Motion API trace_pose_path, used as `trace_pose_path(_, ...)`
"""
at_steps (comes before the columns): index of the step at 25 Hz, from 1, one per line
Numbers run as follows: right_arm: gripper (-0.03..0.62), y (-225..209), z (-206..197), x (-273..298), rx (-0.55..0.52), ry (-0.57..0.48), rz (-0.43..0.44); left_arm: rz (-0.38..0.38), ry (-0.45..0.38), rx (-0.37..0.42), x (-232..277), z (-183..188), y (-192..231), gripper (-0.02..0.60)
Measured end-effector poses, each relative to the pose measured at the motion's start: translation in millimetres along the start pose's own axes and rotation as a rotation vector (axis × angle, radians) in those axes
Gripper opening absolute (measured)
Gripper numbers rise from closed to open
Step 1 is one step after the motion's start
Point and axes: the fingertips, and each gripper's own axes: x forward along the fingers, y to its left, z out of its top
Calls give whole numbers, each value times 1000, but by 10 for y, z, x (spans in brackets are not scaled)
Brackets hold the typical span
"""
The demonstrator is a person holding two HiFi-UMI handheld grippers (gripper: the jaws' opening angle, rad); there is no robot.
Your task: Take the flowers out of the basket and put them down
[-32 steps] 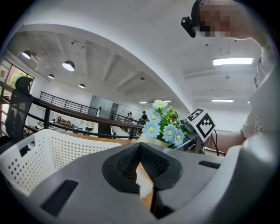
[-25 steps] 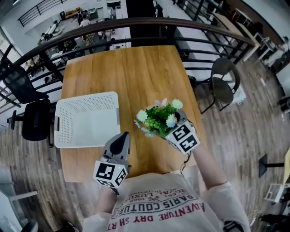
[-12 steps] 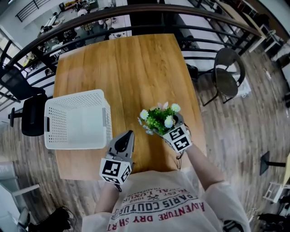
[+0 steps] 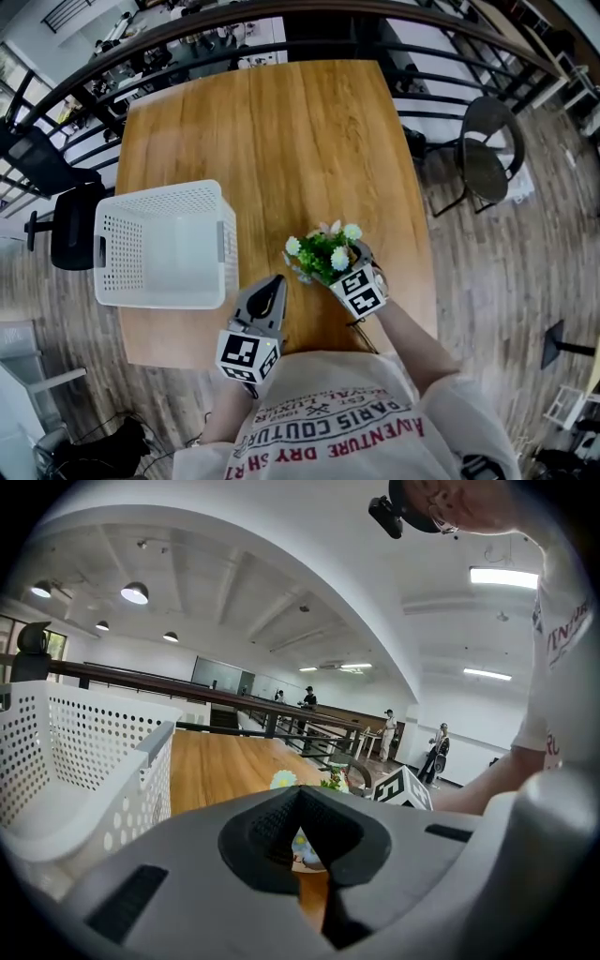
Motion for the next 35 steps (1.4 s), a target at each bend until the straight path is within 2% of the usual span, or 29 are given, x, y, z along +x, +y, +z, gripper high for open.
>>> trace_pose_path(8,514,10,-24,52,-23,-19,-27,-4,22,-13,32,-107,-11,11)
trace_pose_path(13,515,25,5,3,8,-55,-2,-2,15,0,27,-69,-62,11)
trace_pose_path(18,517,12,102,-195,-7,-93,-43,10,9,22,-93,-40,-66,11)
trace_pose_path(20,515,18,215,-355,-6,-128,-65,16,3,17,-154,-20,-61,11)
trace_pose_path(24,515,22,667,-886,0,-289,-137,8,-2,31,-280,36,-74,11)
trace_pose_path(27,514,61,921,-1222,3,-338,-176,-5,-16,51,-400,125,-85,11)
trace_pose_path(30,514,190,1116,-1451,31,-349,-176,-18,-36,61,-545,270,-90,11)
trace_pose_path(33,511,419,1367,-1579,92,-389,-132,-28,-62,74,-740,443,-31,11)
trace_pose_path(34,501,486,1460,-1621,117,-411,-129,-29,-72,78,-815,504,6,11)
trace_pose_path(35,458,522,1545,-1671,142,-436,-155,-28,-82,80,-894,563,51,11)
